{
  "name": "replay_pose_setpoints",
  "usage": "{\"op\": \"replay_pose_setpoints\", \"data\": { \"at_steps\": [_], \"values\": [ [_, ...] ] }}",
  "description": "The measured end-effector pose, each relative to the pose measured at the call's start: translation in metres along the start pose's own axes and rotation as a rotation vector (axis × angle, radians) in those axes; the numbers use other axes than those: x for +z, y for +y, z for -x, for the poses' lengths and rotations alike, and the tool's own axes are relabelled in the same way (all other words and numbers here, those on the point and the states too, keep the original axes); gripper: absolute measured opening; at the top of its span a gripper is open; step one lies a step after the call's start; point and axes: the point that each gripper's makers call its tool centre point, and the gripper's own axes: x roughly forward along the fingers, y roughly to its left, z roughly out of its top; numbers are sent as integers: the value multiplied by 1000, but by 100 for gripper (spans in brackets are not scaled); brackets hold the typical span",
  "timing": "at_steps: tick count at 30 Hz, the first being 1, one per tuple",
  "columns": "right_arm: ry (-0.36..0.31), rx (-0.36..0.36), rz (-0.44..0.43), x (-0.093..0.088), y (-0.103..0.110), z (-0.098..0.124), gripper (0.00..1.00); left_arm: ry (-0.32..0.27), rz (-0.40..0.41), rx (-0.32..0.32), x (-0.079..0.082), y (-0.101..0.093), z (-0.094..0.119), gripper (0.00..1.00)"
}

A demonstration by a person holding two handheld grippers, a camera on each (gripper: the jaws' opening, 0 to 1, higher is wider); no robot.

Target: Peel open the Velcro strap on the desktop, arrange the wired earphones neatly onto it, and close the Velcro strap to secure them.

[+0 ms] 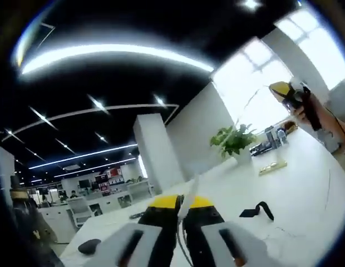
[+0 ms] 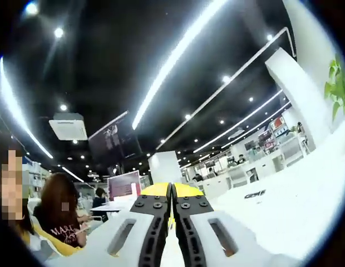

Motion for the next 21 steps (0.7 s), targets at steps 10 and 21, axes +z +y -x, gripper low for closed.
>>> {"op": "replay_pose_setpoints", "data": {
  "at_steps": [10, 21],
  "values": [
    [-52, 36, 73, 36, 29, -5, 3, -24, 136, -78, 4, -10, 9, 5],
    [105, 143, 52, -28, 59, -44, 3, 118, 314, -255, -41, -51, 35, 8]
  ]
}}
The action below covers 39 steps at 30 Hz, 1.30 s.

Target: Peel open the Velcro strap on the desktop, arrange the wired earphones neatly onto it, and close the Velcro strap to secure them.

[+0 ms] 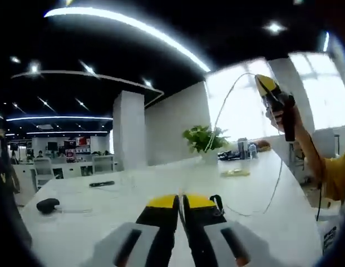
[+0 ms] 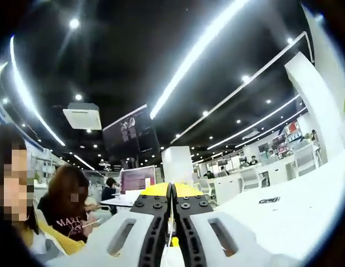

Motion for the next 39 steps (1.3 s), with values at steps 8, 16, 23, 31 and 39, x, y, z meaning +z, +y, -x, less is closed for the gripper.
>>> {"op": "replay_pose_setpoints", "data": {
  "at_steps": [8, 16, 23, 31, 39],
  "values": [
    [102, 73, -82, -44, 10, -28, 3, 89, 38, 6, -27, 3, 5, 12],
    [201, 112, -114, -85, 21, -44, 3, 163, 25, -7, -44, -2, 24, 20],
    [304, 91, -108, -127, 22, -51, 3, 172, 26, -65, -44, -13, 41, 29],
    [421, 110, -96, -159, 33, -35, 3, 82, -3, -36, -28, -13, 57, 28],
    [564, 88, -38, -203, 34, -6, 3, 11, 15, -30, -15, -17, 59, 27]
  ]
}}
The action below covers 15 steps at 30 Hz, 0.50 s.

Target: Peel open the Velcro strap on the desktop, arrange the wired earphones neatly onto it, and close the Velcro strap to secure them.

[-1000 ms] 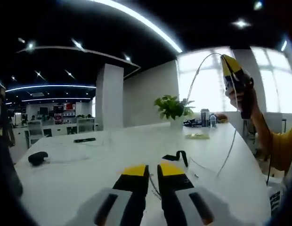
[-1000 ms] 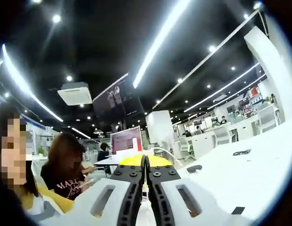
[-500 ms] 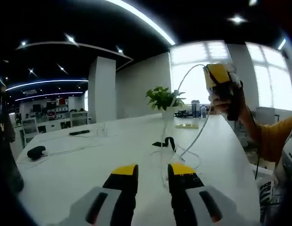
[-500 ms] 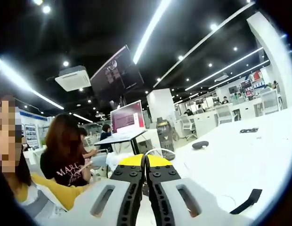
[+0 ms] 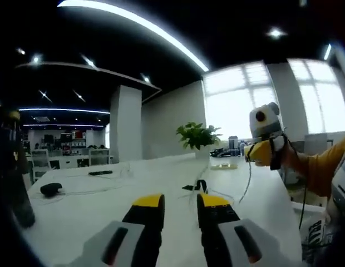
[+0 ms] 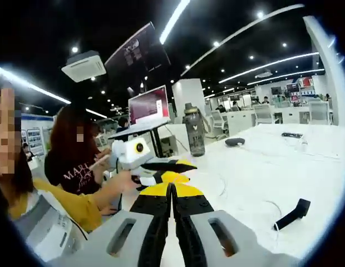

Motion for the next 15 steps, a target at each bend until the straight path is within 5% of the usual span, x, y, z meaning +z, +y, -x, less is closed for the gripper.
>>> {"op": "replay_pose_setpoints", "data": {
  "at_steps": [7, 15],
  "values": [
    [52, -71, 33, -36, -7, 16, 4, -1, -22, -23, 3, -13, -8, 27],
    [52, -185, 73, -40, -29, 45, 7, -38, -48, 4, 18, -18, -28, 27]
  ]
}}
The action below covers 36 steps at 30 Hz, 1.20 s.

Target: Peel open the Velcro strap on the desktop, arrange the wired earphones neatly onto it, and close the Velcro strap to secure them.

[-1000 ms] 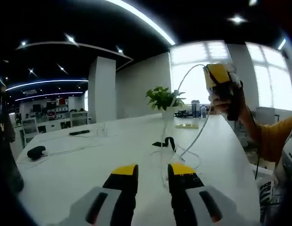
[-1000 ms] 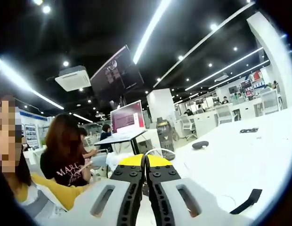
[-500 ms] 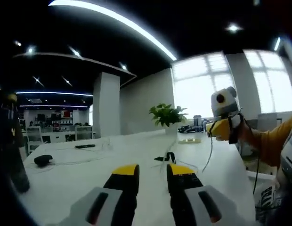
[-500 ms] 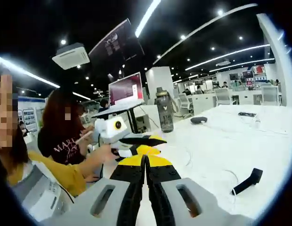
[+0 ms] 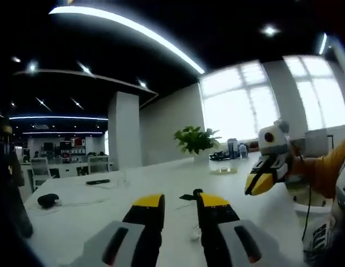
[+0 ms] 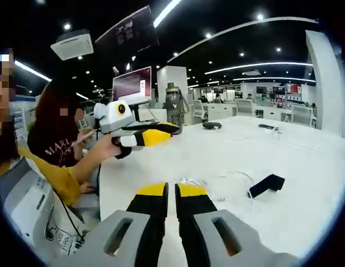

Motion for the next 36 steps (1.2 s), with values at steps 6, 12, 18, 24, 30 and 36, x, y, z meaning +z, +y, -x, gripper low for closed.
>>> {"op": "replay_pose_setpoints", "data": {
  "at_steps": [6, 12, 18, 24, 30, 36],
  "values": [
    [-23, -79, 26, 3, -34, 8, 7, -13, -67, 38, 11, 5, -20, 27],
    [20, -145, 123, -7, -69, -7, 9, 4, -101, 33, 5, 5, -31, 27],
    [82, -141, 169, -17, -83, -27, 11, 51, -113, 34, -10, 7, -29, 27],
    [136, -157, 237, -23, -95, -39, 11, 62, -110, 25, -13, 5, -27, 27],
    [168, -157, 288, -28, -96, -43, 7, 55, -104, 16, -12, 3, -27, 27],
    [98, -182, 315, -8, -91, -37, 4, 73, -101, 36, -15, 7, -25, 27]
  ]
}}
